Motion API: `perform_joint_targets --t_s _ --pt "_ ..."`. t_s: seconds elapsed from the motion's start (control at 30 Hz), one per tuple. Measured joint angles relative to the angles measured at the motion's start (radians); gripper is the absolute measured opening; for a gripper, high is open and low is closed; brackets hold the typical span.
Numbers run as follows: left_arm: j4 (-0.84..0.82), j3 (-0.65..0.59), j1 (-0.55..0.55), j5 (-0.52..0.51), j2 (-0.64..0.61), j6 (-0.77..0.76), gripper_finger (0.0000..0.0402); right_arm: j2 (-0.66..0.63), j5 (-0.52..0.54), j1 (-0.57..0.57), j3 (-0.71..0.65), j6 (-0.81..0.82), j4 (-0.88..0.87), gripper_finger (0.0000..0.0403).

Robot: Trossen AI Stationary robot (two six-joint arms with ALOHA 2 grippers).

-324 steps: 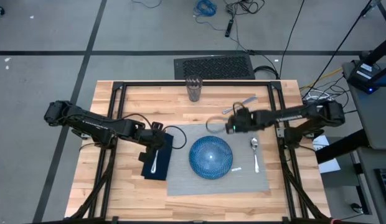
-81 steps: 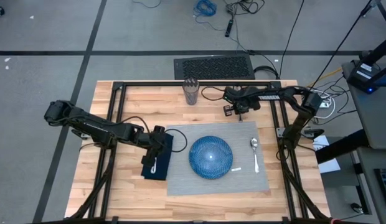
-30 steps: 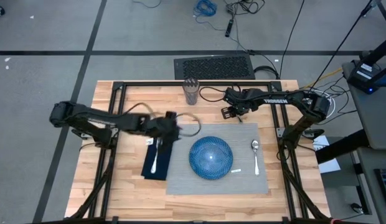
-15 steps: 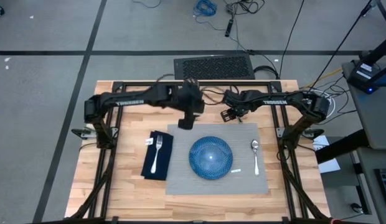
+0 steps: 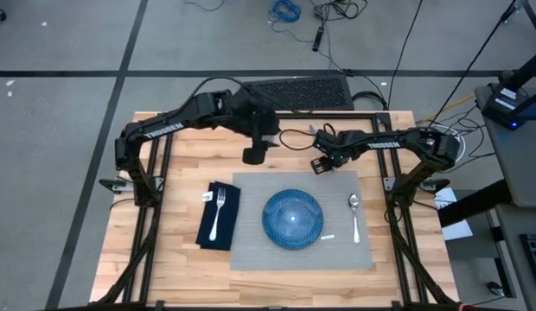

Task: Set table place
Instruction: Put the silver knife to the left of the silver spoon on the gray placemat

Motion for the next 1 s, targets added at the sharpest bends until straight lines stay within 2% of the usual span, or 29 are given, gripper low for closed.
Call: perform_joint_targets --t_s 0.1,0.2,0.37,0.43,0.73,1.0 --pt "-0.047 0.001 -0.007 0.09 0.0 -0.03 0.0199 0.002 0.003 -0.012 -0.011 0.003 0.002 0.0122" --pt "-0.111 0.0 -0.021 0.164 0.001 -0.033 0.0199 0.002 -0.016 -0.018 -0.01 -0.007 0.002 0.0097" --pt "-0.126 -0.014 -0.048 0.168 0.0 -0.048 0.0199 0.003 -0.049 -0.018 -0.01 -0.029 -0.013 0.0023" --pt "-0.125 -0.014 -0.058 0.167 -0.015 -0.06 0.0199 0.003 -0.053 -0.015 -0.009 -0.035 -0.023 0.0008" --pt "-0.122 -0.014 -0.104 0.157 -0.07 -0.06 0.0199 0.008 -0.052 0.001 0.033 -0.027 -0.088 0.0" --pt "-0.147 -0.014 -0.111 0.14 -0.087 -0.06 0.0199 0.01 -0.088 0.057 0.153 -0.016 -0.345 0.0001"
